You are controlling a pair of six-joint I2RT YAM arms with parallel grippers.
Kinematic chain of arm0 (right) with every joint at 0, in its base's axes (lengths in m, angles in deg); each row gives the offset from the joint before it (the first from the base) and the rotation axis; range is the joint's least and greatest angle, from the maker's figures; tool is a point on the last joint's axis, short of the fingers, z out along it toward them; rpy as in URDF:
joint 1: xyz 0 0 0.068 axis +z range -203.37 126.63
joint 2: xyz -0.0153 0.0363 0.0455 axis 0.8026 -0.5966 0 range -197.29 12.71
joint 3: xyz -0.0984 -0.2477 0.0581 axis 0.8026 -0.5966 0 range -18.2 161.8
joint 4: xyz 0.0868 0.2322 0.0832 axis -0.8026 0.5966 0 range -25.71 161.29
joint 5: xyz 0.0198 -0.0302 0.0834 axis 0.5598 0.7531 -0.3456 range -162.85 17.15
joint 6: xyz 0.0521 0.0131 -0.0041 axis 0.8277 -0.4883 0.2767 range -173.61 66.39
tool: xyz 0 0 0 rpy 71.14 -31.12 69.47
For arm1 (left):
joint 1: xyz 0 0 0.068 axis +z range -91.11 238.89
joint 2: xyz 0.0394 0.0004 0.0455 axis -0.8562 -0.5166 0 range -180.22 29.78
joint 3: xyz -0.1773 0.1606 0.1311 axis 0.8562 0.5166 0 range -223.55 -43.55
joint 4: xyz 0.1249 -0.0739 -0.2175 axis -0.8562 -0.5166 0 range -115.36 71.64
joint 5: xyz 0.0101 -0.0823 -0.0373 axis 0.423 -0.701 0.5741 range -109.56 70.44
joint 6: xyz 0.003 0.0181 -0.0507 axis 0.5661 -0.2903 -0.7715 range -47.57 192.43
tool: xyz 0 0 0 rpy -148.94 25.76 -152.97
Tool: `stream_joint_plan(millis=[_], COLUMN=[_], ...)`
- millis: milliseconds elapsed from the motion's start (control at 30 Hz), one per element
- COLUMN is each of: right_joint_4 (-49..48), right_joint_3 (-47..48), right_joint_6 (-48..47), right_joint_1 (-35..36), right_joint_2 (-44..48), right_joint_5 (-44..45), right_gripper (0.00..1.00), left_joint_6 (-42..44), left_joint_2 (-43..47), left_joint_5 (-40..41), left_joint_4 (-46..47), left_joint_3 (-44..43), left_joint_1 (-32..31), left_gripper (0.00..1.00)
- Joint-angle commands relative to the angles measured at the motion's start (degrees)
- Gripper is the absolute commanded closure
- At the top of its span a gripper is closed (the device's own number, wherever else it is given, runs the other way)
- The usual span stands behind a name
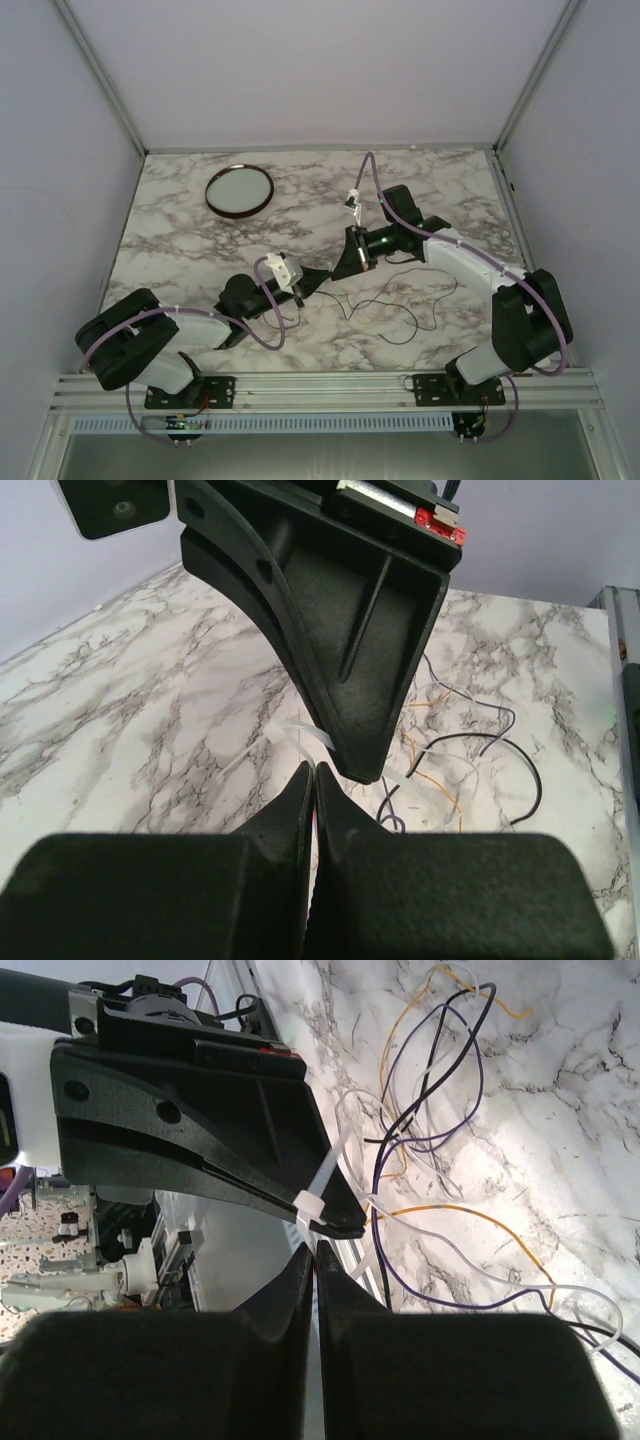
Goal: Zip-tie the wires
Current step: Tie the cable at the center of the board.
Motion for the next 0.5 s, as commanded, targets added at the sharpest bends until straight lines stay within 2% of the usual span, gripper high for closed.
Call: stream_joint_plan(millis=[0, 300, 467], right_joint_4=[-1.4, 0.9, 4.5], right_joint_3=[3.9, 6.1, 6.9], right_joint_6=[0.4, -0.6, -2.6], right_joint_1=[-0.6, -0.8, -1.2], right_joint_2=[-1.5, -3.9, -2.9], right_joint_5=[-0.9, -1.2, 0.6], right_gripper=[1.0, 1.0, 1.0], left_joint_6=[2.8, 5.1, 3.6], left_joint_2=[-0.7, -1.0, -0.9], left_joint_5=[-4.2, -4.7, -1.7], left_joint_4=[3.9, 1.8, 1.1], left_joint_3=[0.4, -0.1, -0.3], left_joint_1=[-0.5, -0.5, -0.5], left_gripper=[1.0, 1.0, 1.0])
